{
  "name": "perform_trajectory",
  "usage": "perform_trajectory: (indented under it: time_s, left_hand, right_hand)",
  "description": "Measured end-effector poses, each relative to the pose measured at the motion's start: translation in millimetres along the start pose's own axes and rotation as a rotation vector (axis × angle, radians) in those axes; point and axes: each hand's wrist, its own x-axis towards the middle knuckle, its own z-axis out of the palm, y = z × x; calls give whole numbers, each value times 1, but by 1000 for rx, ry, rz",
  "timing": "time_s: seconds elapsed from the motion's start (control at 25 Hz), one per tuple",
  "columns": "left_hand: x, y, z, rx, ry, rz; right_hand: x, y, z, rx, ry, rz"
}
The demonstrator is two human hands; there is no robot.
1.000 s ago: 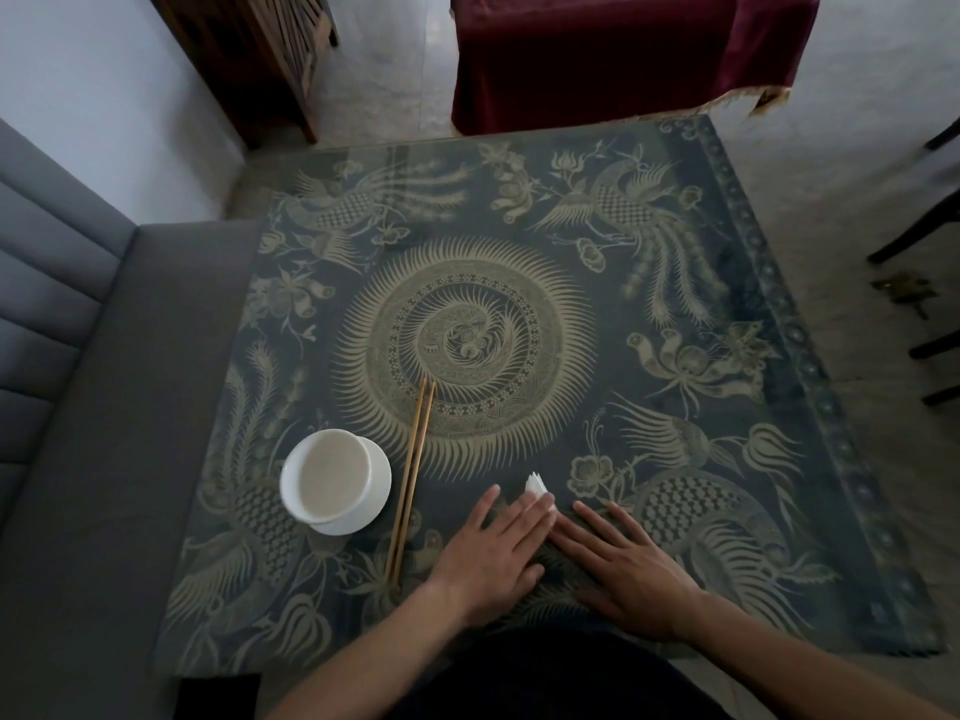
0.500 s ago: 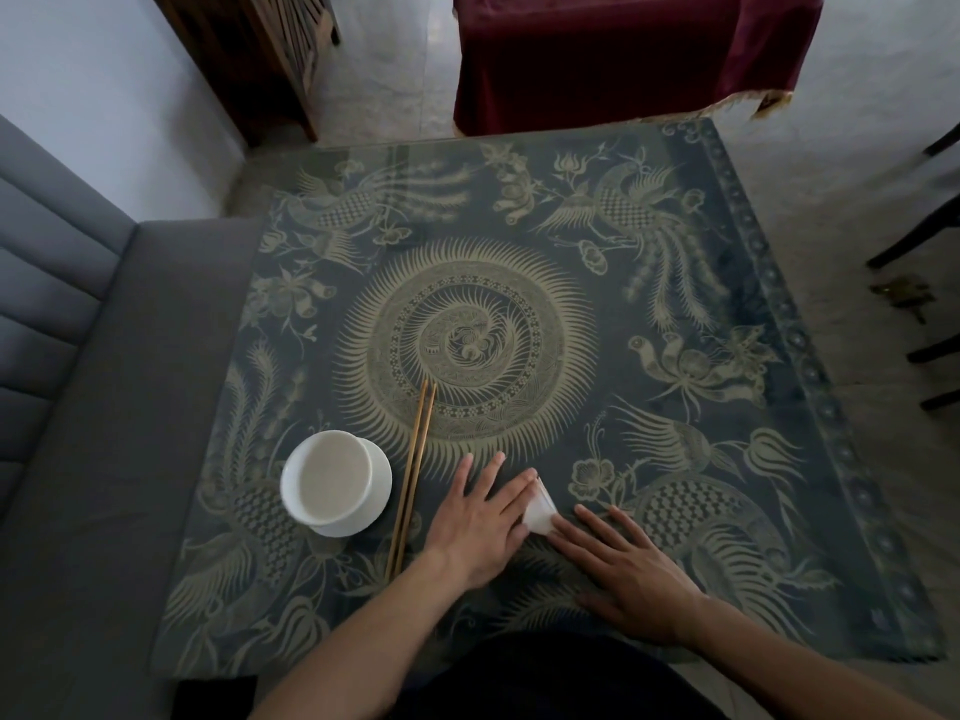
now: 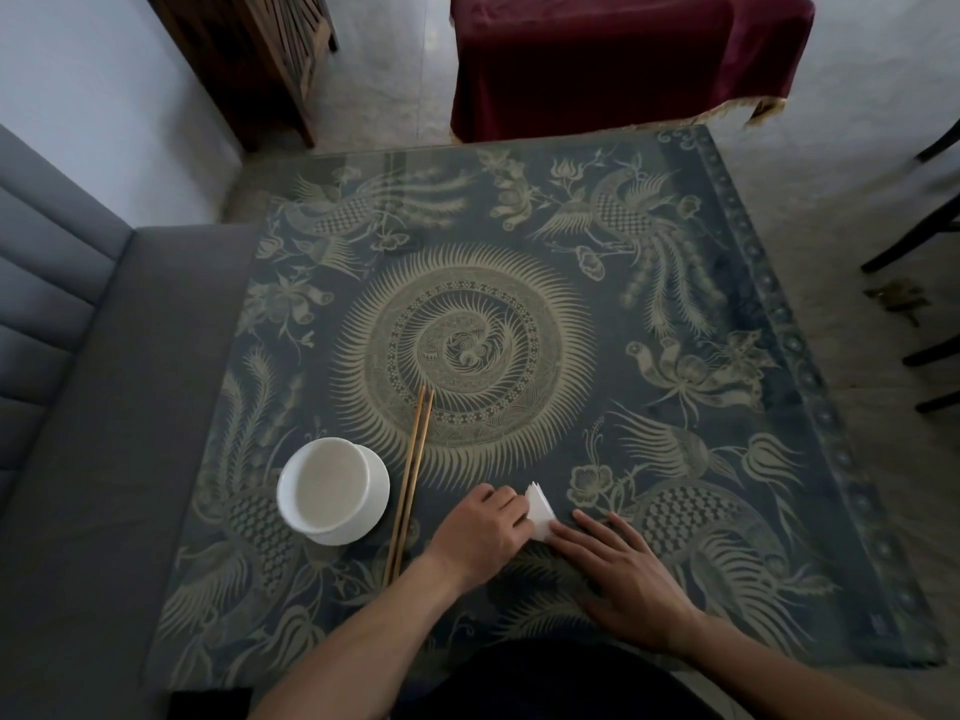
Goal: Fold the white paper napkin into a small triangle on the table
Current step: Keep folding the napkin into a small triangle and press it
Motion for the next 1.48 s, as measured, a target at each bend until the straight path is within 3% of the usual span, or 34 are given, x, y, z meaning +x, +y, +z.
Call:
perform_trajectory:
  time_s: [0.28,0.52,0.72,0.88,1.16,1.24,1.36,1.48]
  left_hand:
    - [4,0,4,67,75,48]
    - [2,-1,-3,-102,106,-77]
    - [-2,-4,-14,-527,166,-402]
    - [-7,-17,-15,-1216,189,-729]
    - [-30,-23,-4,-1439,294,-984]
    - [-39,-22,-3,-1376,365,-1034]
    - [-52,-17,-7,-1020,448,-1028]
    - [-61,-9,-14,-628,514,-999]
  right_hand:
    - [3,-5,-1,58,95,23]
    - [22,-16,-11,56,393,82]
    - [41,-19,-29,173,458,132]
    - [60,-24,-50,464,326,300]
    - [97,-47,-73,827,175,489]
    - [107,-55,-74,880,156,521]
    - [119,-67,-73,951,158,598]
    - [130,-82,-68,1282,60,776]
